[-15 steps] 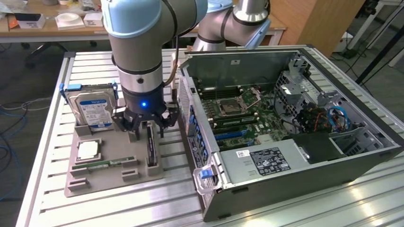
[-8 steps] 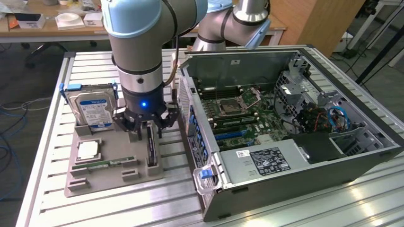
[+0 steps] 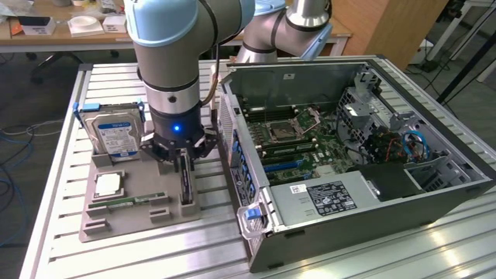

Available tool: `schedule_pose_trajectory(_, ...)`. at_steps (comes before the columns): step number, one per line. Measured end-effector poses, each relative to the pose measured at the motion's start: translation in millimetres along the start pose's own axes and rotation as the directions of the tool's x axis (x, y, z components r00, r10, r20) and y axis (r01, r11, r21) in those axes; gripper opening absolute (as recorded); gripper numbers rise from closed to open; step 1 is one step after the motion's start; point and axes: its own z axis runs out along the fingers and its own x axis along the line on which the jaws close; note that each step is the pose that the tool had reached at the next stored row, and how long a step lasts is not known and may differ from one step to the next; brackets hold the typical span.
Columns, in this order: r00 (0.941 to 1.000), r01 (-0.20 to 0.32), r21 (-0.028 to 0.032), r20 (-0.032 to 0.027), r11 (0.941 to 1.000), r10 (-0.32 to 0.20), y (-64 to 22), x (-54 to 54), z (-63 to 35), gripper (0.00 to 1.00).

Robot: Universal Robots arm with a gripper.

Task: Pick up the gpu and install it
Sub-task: 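Pick up the gpu and move the gpu toward the slot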

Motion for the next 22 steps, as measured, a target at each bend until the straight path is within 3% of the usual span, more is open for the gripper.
schedule_pose_trajectory(2,1.0000,0.000,0.0000,0.0000,1.0000,0.000,0.0,0.0,0.0,0.33)
schedule_pose_trajectory(7,1.0000,0.000,0.0000,-0.0001,1.0000,0.000,0.0,0.0,0.0,0.33)
schedule_pose_trajectory(10,1.0000,0.000,0.0000,0.0000,1.0000,0.000,0.0,0.0,0.0,0.27)
schedule_pose_trajectory(22,1.0000,0.000,0.0000,-0.0001,1.0000,0.000,0.0,0.0,0.0,0.26)
